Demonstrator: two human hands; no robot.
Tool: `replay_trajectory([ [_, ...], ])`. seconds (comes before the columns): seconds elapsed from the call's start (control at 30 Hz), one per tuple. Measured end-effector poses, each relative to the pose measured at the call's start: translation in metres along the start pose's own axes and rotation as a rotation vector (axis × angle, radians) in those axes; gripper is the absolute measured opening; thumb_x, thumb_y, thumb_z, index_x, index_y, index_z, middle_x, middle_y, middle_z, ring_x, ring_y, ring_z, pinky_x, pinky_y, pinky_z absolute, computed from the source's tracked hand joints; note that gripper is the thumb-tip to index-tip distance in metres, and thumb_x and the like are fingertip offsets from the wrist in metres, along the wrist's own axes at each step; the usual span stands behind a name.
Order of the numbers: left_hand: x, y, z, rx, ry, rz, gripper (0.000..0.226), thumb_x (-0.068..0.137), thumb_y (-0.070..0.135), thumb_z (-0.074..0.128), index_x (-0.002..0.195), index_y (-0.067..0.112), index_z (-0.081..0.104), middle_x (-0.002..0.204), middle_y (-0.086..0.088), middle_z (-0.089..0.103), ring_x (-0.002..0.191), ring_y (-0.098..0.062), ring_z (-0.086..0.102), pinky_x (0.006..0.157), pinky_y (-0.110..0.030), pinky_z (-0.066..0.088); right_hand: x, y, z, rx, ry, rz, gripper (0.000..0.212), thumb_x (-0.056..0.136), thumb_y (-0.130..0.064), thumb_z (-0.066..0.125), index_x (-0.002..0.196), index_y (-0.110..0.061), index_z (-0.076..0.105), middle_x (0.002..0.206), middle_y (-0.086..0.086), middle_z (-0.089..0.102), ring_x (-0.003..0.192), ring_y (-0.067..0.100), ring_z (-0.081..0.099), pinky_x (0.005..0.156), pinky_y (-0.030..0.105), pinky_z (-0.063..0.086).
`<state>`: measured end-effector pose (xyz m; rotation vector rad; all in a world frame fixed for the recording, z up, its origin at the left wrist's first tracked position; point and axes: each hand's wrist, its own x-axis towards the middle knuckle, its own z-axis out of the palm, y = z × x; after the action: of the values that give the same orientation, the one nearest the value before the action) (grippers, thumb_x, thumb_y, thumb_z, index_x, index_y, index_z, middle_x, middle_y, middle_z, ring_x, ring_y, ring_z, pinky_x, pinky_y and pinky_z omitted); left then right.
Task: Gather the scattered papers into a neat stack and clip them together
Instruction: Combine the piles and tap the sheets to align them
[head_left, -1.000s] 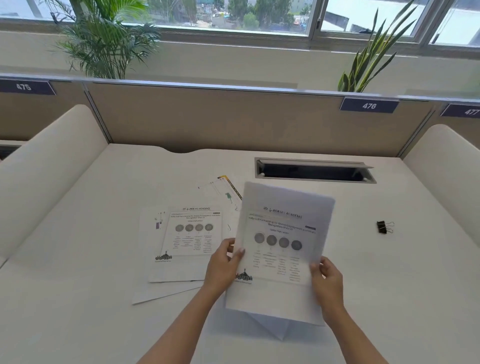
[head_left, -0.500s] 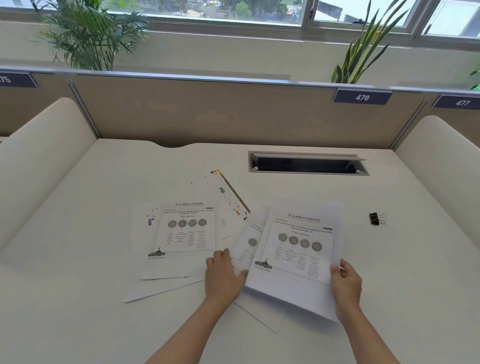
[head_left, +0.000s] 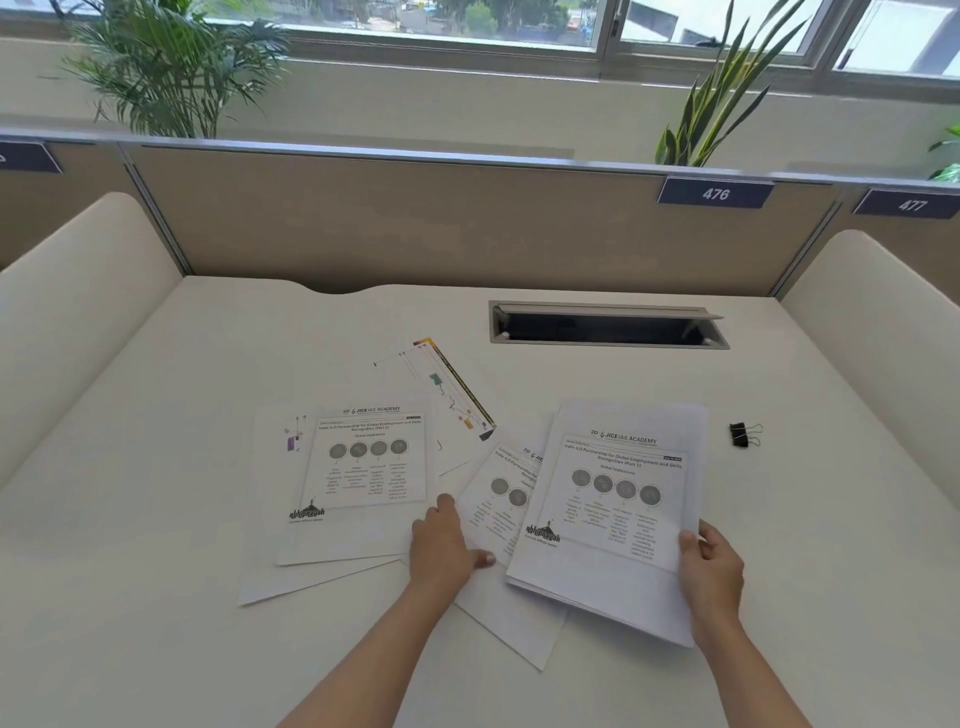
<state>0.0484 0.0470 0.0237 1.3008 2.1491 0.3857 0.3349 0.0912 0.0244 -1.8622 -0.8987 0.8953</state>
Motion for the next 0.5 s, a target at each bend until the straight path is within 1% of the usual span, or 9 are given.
replay_trajectory([
  [0.07,0.002,0.0,-0.002,0.044,0.013,-0.011,0.087,0.058,0.048,0.085,0.122,0.012,0.038,0.117,-0.007,0.051,0.108,-0.026,0.046,0.089,-0.034,0.045,0.001,-0.001,-0.001,-0.023,-0.001,-0.009,0.03,0.094,-0.013,0.051,0.121,-0.013,0.061,0.105,0.012,0.068,0.091,0.027,0.06,0.08,0.033,0.043],
  [0.13,0.005,0.002,-0.005,0.135,0.018,-0.009,0.094,0.055,0.055,0.083,0.126,0.014,0.037,0.123,-0.006,0.043,0.112,-0.026,0.042,0.091,-0.034,0.044,0.002,-0.001,-0.001,-0.057,-0.003,-0.019,0.03,0.093,-0.013,0.051,0.121,-0.012,0.061,0.105,0.012,0.068,0.09,0.028,0.06,0.08,0.033,0.042],
  [0.2,0.009,0.004,-0.006,0.171,0.019,0.037,0.097,0.057,0.057,0.081,0.131,0.016,0.034,0.13,-0.006,0.036,0.118,-0.027,0.036,0.095,-0.035,0.042,0.002,0.0,-0.002,-0.104,-0.013,-0.029,0.029,0.094,-0.013,0.05,0.12,-0.011,0.062,0.104,0.013,0.069,0.09,0.029,0.06,0.08,0.034,0.043],
  [0.27,0.014,0.006,-0.004,0.084,0.005,0.15,0.095,0.065,0.053,0.078,0.138,0.017,0.03,0.137,-0.005,0.032,0.125,-0.026,0.03,0.101,-0.035,0.036,0.002,0.002,-0.002,-0.152,-0.023,-0.035,0.028,0.093,-0.013,0.05,0.118,-0.011,0.063,0.099,0.013,0.069,0.089,0.032,0.06,0.079,0.037,0.045],
  [0.33,0.017,0.009,-0.002,0.004,-0.015,0.243,0.095,0.071,0.049,0.076,0.144,0.016,0.025,0.143,-0.006,0.028,0.131,-0.024,0.024,0.108,-0.033,0.029,0.001,0.003,-0.002,-0.194,-0.032,-0.036,0.026,0.093,-0.014,0.049,0.116,-0.013,0.063,0.091,0.009,0.067,0.086,0.033,0.059,0.076,0.037,0.045],
  [0.4,0.017,0.012,0.001,0.013,-0.044,0.249,0.106,0.07,0.049,0.077,0.148,0.011,0.016,0.146,-0.008,0.022,0.134,-0.026,0.019,0.113,-0.033,0.022,0.0,0.004,-0.002,-0.238,-0.042,-0.038,0.025,0.094,-0.014,0.049,0.114,-0.014,0.064,0.087,0.006,0.065,0.084,0.033,0.058,0.073,0.036,0.043],
  [0.5,0.02,0.015,0.003,0.132,-0.044,0.196,0.123,0.064,0.057,0.077,0.15,0.006,0.006,0.149,-0.014,0.016,0.136,-0.031,0.014,0.116,-0.036,0.016,-0.001,0.003,0.001,-0.291,-0.052,-0.043,0.025,0.094,-0.015,0.049,0.114,-0.014,0.064,0.085,0.005,0.064,0.084,0.032,0.058,0.074,0.036,0.042],
])
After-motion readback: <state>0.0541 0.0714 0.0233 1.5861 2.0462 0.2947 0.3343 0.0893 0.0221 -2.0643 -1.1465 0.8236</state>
